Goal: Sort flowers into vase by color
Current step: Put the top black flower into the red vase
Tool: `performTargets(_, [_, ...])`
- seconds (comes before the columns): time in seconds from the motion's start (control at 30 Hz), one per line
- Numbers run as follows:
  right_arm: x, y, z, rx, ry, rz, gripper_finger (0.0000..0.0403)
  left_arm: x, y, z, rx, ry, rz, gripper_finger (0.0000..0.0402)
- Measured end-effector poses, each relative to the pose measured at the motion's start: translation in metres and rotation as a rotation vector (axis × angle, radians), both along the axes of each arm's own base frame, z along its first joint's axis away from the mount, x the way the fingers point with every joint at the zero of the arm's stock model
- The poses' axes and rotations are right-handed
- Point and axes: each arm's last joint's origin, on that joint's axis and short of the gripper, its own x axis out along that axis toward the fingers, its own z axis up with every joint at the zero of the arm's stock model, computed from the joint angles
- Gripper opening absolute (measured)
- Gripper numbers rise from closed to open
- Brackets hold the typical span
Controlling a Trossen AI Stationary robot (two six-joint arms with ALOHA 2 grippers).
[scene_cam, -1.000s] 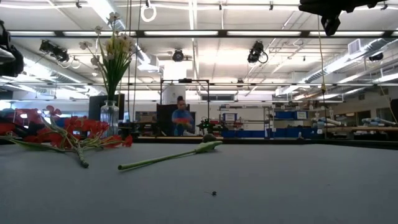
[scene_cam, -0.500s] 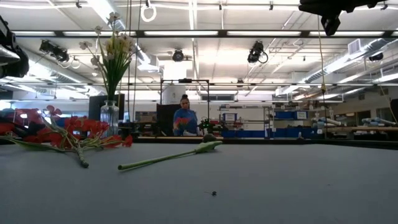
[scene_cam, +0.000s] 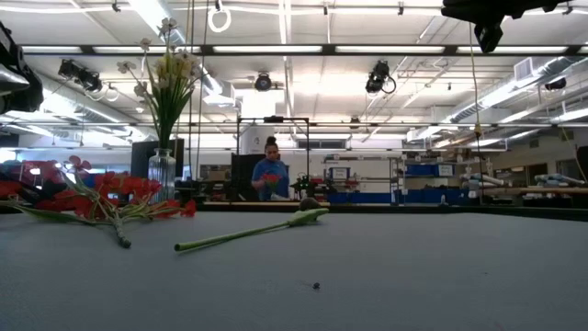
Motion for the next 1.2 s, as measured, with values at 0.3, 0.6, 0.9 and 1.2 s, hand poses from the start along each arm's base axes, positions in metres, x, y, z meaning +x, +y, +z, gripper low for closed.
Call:
performTargets(0.3, [0.000, 0.000, 0.000, 0.000, 0.000, 0.000, 0.0073, 0.000, -0.002, -0.004, -0.006, 0.120, -0.006, 0.0103])
performTargets(0.6, [0.000, 0.000, 0.000, 0.000, 0.000, 0.000, 0.0073, 0.000, -0.004, -0.005, -0.031, 0.225, 0.015, 0.0125])
performTargets(0.9, [0.000, 0.000, 0.000, 0.000, 0.000, 0.000, 0.0073, 0.001, -0.004, -0.004, -0.050, 0.271, 0.034, 0.0153])
performTargets(1.2, [0.000, 0.000, 0.000, 0.000, 0.000, 0.000, 0.0073, 0.000, -0.002, 0.009, -0.095, 0.248, 0.045, 0.0159])
